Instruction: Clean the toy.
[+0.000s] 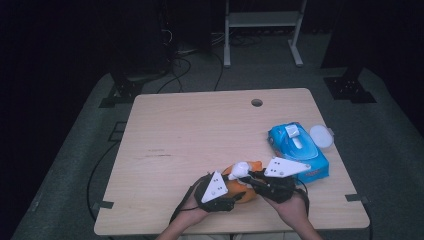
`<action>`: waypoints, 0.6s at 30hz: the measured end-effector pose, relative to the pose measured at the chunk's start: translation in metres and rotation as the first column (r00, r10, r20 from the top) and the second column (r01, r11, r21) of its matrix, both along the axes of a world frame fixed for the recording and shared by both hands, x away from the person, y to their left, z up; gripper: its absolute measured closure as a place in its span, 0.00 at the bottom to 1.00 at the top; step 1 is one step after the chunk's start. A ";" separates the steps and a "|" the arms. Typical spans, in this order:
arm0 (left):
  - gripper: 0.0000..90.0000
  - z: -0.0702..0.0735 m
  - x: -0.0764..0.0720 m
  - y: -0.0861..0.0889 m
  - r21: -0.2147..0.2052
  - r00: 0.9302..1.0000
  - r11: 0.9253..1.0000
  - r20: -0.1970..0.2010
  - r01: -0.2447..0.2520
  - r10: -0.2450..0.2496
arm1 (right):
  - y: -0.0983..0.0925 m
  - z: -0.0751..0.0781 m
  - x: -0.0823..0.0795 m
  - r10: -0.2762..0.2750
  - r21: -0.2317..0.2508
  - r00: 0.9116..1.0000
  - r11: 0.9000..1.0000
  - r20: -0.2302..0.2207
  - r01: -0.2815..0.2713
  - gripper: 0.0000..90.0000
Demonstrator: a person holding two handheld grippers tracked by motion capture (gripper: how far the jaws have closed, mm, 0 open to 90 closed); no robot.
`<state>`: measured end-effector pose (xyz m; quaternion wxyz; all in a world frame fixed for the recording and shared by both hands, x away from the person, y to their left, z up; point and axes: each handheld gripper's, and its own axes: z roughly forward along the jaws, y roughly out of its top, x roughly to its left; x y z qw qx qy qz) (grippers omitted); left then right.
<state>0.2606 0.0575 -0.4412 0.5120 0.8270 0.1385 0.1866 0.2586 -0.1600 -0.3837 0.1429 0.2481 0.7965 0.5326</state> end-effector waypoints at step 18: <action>0.34 -0.001 0.000 -0.001 -0.026 0.999 1.000 -0.034 -0.010 0.010 | -0.023 -0.017 0.018 -0.072 0.016 0.994 0.997 -0.081 0.074 0.92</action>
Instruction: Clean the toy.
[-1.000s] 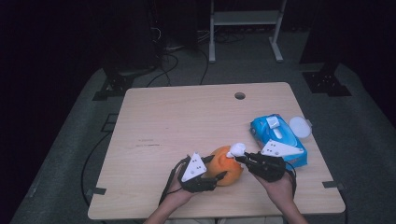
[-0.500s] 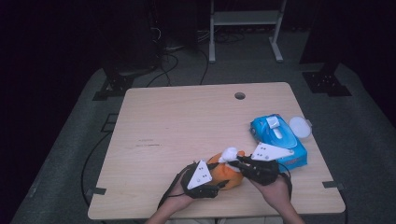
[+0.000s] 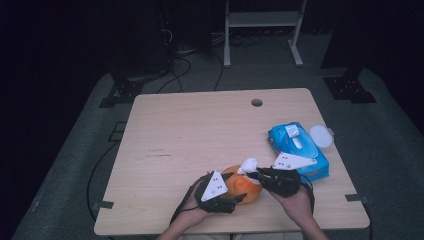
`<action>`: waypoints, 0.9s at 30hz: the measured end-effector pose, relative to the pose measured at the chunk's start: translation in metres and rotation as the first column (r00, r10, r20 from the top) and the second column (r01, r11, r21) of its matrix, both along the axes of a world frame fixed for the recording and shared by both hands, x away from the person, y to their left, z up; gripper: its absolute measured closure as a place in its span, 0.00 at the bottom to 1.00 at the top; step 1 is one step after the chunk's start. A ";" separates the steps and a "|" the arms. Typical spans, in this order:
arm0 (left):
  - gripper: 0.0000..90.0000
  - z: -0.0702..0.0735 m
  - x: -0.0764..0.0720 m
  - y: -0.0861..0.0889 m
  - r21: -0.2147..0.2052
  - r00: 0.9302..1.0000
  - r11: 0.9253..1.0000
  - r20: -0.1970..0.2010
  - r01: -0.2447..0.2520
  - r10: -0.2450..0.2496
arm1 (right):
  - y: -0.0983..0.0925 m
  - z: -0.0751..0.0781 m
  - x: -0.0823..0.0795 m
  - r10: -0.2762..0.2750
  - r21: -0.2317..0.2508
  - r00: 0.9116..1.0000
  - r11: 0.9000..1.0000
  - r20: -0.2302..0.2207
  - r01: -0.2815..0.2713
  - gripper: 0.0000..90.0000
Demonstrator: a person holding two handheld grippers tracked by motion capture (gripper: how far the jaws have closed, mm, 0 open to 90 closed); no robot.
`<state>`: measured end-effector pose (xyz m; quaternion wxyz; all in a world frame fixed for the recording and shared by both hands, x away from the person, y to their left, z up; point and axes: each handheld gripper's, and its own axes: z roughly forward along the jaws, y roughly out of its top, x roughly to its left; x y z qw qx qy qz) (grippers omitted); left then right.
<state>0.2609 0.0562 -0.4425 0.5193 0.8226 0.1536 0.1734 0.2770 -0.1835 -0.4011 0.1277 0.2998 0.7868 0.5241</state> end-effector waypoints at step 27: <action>0.33 -0.003 0.017 0.024 -0.082 0.995 0.997 -0.095 0.000 -0.008 | -0.027 -0.010 0.010 -0.095 0.062 0.994 0.993 -0.054 0.098 0.92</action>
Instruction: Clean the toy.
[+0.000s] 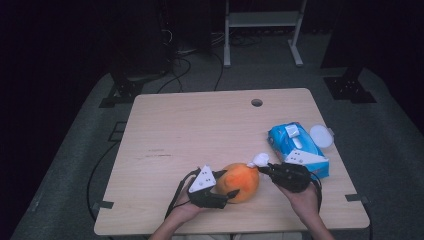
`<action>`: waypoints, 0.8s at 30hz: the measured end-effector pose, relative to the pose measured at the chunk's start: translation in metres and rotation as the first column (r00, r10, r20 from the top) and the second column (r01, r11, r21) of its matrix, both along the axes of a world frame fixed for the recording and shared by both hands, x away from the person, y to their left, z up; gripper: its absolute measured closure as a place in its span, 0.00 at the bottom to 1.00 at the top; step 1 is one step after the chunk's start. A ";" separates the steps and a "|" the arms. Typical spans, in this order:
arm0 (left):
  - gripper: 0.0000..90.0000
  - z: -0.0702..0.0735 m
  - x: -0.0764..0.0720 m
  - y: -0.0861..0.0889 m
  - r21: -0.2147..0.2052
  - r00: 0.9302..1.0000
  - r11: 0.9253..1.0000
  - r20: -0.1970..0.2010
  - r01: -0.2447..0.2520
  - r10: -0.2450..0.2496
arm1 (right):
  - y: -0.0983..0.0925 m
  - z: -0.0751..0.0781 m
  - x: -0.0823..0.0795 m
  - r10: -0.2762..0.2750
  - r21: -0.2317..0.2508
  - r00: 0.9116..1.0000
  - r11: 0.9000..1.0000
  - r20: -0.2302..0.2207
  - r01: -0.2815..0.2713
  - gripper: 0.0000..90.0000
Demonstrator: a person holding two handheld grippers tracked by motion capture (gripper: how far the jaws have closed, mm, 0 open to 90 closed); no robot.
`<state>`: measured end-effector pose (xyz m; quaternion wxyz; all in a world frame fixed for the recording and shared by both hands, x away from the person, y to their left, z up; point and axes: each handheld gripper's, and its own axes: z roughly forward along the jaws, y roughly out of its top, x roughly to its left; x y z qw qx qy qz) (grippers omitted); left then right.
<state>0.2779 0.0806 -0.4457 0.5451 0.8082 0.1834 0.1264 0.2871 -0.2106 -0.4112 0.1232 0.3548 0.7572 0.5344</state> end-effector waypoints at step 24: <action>0.33 -0.001 0.000 -0.001 -0.004 1.000 1.000 0.002 0.001 -0.001 | 0.007 0.004 -0.003 0.062 0.040 0.998 0.997 0.001 -0.062 0.92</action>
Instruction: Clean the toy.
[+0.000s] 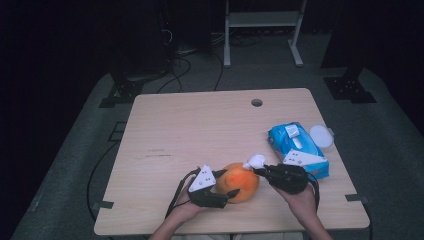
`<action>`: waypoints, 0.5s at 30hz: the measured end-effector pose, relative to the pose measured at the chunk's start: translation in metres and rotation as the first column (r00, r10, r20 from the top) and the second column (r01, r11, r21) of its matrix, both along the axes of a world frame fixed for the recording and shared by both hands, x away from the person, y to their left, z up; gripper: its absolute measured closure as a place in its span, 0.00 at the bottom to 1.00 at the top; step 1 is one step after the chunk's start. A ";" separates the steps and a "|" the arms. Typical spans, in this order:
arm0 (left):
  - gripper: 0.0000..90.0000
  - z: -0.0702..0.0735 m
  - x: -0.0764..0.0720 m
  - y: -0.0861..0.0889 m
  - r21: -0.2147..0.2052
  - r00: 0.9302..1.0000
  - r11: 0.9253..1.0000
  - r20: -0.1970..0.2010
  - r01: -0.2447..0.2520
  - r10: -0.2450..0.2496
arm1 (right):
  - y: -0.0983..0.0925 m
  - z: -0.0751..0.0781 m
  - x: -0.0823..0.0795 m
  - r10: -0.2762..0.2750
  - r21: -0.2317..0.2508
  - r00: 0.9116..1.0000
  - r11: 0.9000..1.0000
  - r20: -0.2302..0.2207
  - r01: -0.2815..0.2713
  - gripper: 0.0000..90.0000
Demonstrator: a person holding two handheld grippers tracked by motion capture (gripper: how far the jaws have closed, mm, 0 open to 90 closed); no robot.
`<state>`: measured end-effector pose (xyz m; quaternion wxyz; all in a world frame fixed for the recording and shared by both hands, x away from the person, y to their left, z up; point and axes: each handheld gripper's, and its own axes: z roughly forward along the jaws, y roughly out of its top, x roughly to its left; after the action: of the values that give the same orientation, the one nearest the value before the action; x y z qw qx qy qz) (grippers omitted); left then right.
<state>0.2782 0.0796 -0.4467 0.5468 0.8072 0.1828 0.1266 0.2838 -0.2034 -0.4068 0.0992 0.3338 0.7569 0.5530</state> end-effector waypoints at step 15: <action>0.32 -0.001 -0.003 -0.008 0.015 1.000 1.000 0.022 -0.006 0.006 | 0.019 0.007 -0.008 0.067 -0.027 0.998 0.997 0.019 -0.066 0.92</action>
<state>0.2750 0.0718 -0.4473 0.5423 0.8093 0.1781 0.1387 0.2755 -0.1841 -0.3997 0.0926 0.3015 0.7740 0.5491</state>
